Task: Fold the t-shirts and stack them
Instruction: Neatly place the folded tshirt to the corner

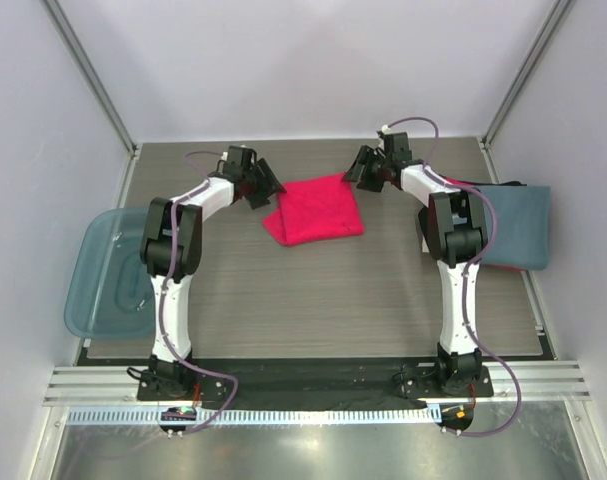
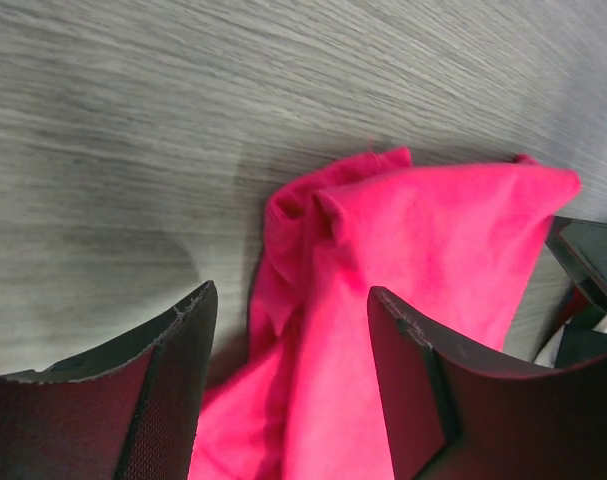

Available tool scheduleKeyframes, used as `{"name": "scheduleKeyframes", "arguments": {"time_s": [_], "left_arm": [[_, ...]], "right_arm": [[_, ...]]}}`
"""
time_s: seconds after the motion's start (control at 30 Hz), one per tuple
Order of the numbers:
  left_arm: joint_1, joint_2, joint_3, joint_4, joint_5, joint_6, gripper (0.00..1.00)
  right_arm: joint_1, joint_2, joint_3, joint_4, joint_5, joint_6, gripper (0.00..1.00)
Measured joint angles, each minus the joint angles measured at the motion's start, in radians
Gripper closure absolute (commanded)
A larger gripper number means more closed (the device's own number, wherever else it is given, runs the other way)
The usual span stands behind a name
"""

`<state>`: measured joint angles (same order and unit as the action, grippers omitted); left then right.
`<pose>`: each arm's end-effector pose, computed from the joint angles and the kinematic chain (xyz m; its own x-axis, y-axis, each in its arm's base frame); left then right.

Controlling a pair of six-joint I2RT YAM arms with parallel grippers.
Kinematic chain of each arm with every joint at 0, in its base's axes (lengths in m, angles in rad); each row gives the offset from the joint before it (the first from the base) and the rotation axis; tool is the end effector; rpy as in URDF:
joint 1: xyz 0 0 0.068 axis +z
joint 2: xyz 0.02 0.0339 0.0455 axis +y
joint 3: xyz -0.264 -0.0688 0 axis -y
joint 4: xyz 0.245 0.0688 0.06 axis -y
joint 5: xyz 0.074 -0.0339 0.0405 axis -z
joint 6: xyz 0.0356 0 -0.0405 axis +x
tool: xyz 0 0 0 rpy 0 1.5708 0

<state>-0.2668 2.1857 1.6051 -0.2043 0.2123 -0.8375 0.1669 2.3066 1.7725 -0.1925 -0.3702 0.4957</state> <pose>0.4678 -0.1356 0.1680 -0.7546 -0.5467 -0.3629 -0.2378 0.7433 -0.6253 0.5094 0.0989 0.1649 -0.7768 0.3188 -0.5431 -0.0592 0.8216 0.5669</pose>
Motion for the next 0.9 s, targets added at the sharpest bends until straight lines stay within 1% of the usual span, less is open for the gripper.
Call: {"name": "scheduleKeyframes", "arguments": {"time_s": [0.1,0.17,0.2,0.3,0.33,0.47,0.6,0.67,0.7,0.77,0.83,0.87,0.9], "left_arm": [[-0.002,0.028,0.019,0.000,0.002,0.003,0.41],[-0.003,0.040,0.031,-0.002,0.003,0.005,0.45],[-0.004,0.043,0.035,-0.002,0.002,0.006,0.46],[-0.005,0.053,0.050,-0.005,0.002,0.008,0.48],[-0.006,0.059,0.059,-0.007,0.003,0.008,0.51],[-0.007,0.085,0.095,-0.010,0.008,0.006,0.53],[-0.009,0.100,0.108,-0.015,0.008,0.001,0.56],[-0.013,0.109,0.125,-0.020,0.005,0.000,0.58],[-0.014,0.114,0.134,-0.025,0.005,0.001,0.62],[-0.019,0.129,0.151,-0.033,-0.003,-0.002,0.65],[-0.021,0.138,0.161,-0.034,-0.005,-0.008,0.78],[-0.022,0.140,0.163,-0.035,-0.009,-0.010,0.80],[-0.023,0.143,0.164,-0.037,-0.011,-0.014,0.83]], "right_arm": [[0.002,0.032,0.021,-0.002,-0.007,0.005,0.40],[0.003,0.050,0.037,0.000,-0.018,0.010,0.42],[0.004,0.055,0.044,0.001,-0.018,0.010,0.44],[0.010,0.069,0.061,0.003,-0.021,0.011,0.46],[0.013,0.073,0.066,0.004,-0.022,0.011,0.47],[0.024,0.084,0.077,0.006,-0.027,0.012,0.49],[0.031,0.094,0.089,0.005,-0.029,0.012,0.54],[0.032,0.101,0.100,0.005,-0.033,0.014,0.55],[0.032,0.106,0.105,0.005,-0.035,0.016,0.57],[0.032,0.116,0.117,0.004,-0.039,0.021,0.60],[0.032,0.125,0.127,0.005,-0.043,0.027,0.66],[0.032,0.130,0.132,0.005,-0.044,0.029,0.68],[0.033,0.135,0.137,0.005,-0.045,0.032,0.73]]}}
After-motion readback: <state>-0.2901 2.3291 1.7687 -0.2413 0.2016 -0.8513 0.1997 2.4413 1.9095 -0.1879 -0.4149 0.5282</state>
